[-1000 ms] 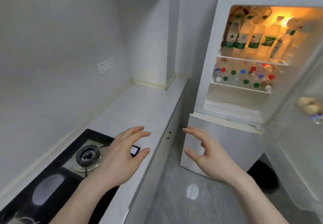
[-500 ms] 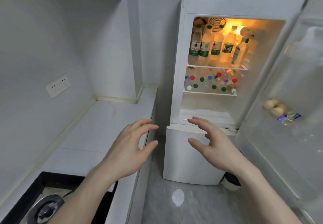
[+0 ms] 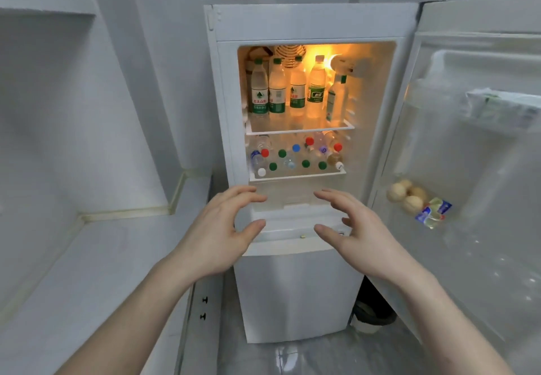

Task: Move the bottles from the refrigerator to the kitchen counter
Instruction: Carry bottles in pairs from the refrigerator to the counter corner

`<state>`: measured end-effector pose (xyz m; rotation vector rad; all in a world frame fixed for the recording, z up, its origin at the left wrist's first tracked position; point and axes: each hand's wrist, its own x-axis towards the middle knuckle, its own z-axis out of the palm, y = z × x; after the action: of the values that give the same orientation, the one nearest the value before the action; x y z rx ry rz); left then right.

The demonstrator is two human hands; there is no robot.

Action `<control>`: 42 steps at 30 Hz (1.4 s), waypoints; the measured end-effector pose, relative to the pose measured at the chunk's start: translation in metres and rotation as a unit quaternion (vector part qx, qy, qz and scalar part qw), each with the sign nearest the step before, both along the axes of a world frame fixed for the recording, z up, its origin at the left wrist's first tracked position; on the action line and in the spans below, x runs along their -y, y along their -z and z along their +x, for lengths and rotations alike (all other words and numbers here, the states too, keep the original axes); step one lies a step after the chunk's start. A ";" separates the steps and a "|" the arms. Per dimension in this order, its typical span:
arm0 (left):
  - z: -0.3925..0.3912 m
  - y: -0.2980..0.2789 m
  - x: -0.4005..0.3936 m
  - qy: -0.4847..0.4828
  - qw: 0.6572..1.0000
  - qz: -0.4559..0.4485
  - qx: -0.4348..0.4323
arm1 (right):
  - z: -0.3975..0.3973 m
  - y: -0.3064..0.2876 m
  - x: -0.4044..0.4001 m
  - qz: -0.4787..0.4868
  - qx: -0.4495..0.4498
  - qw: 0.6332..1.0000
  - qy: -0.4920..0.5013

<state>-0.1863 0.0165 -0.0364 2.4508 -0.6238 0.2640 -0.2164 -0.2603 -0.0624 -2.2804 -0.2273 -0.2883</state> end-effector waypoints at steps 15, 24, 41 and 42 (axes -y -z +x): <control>0.220 -0.032 0.113 -0.021 0.999 -0.041 0.021 | 0.207 -0.042 0.087 0.086 0.050 0.994 0.036; 0.339 -0.046 0.141 -0.035 0.998 -0.031 0.042 | 0.305 -0.052 0.097 0.115 0.066 0.983 0.125; 0.493 -0.082 0.165 -0.117 0.981 0.105 0.112 | 0.451 -0.047 0.115 0.072 0.056 0.956 0.279; 0.496 -0.084 0.167 -0.125 0.980 0.104 0.112 | 0.453 -0.049 0.115 0.070 0.059 0.956 0.280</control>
<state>0.3099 -0.1508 0.0478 2.7272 -0.4532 0.6112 0.2365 -0.3756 -0.0136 -2.1474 0.3801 -0.7081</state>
